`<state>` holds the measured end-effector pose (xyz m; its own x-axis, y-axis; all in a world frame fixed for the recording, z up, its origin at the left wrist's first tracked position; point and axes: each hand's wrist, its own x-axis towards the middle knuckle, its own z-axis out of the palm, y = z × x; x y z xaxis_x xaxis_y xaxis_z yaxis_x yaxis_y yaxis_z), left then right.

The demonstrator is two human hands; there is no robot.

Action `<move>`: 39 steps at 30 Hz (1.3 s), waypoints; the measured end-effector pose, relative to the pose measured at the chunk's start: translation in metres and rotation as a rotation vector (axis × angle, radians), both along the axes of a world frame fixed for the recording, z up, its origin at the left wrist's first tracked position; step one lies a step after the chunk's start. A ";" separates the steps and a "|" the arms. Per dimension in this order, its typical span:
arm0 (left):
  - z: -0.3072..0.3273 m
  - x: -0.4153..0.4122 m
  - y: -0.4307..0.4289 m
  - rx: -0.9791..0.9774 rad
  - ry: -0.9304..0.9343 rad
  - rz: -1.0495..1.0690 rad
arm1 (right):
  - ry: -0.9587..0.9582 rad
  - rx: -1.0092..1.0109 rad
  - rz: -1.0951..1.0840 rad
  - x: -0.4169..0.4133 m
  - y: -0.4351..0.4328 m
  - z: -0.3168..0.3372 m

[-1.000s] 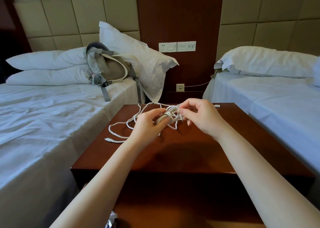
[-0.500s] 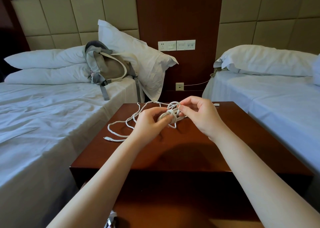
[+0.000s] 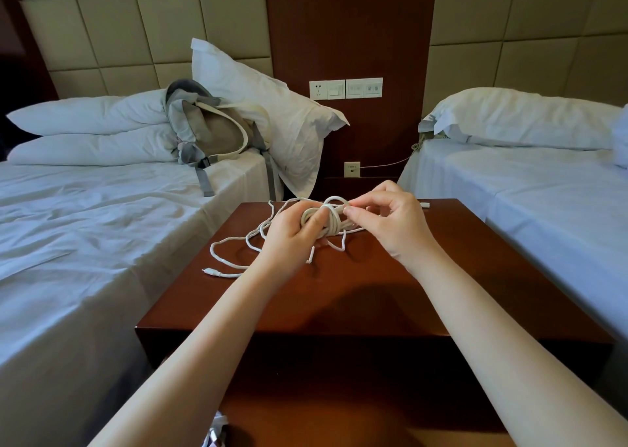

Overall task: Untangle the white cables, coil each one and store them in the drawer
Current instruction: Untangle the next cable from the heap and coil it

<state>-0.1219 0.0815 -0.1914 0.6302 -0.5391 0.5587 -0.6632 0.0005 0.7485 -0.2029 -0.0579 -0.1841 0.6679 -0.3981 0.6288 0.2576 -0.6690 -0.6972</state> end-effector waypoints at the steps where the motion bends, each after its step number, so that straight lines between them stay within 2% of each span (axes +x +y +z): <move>1: -0.001 0.000 -0.001 0.011 -0.005 0.003 | 0.000 0.004 0.005 -0.001 0.000 0.001; 5: 0.002 -0.002 -0.003 0.072 0.012 -0.010 | -0.045 0.039 0.104 -0.005 0.000 0.008; 8: 0.003 -0.001 -0.001 0.054 0.104 -0.077 | -0.057 -0.067 0.114 -0.008 -0.003 0.011; 11: 0.000 0.000 0.000 0.035 0.192 -0.106 | -0.003 -0.201 0.083 -0.007 -0.006 0.007; 16: -0.001 0.008 0.001 -0.052 0.368 -0.161 | 0.215 -0.198 0.232 -0.009 -0.011 0.006; 20: -0.001 0.010 0.001 -0.072 0.440 -0.165 | 0.151 -0.319 0.150 -0.004 -0.010 0.001; 23: 0.001 0.008 0.000 -0.068 0.448 -0.167 | 0.109 -0.248 0.191 -0.003 -0.012 -0.001; 28: 0.001 0.007 -0.002 -0.065 0.466 -0.142 | 0.176 -0.233 0.204 -0.003 -0.015 -0.002; 33: 0.000 0.008 -0.002 -0.059 0.467 -0.100 | 0.110 -0.351 0.123 -0.001 -0.010 -0.006; 39: 0.002 0.002 -0.003 -0.065 0.431 -0.044 | 0.134 -0.417 0.102 0.001 -0.008 -0.007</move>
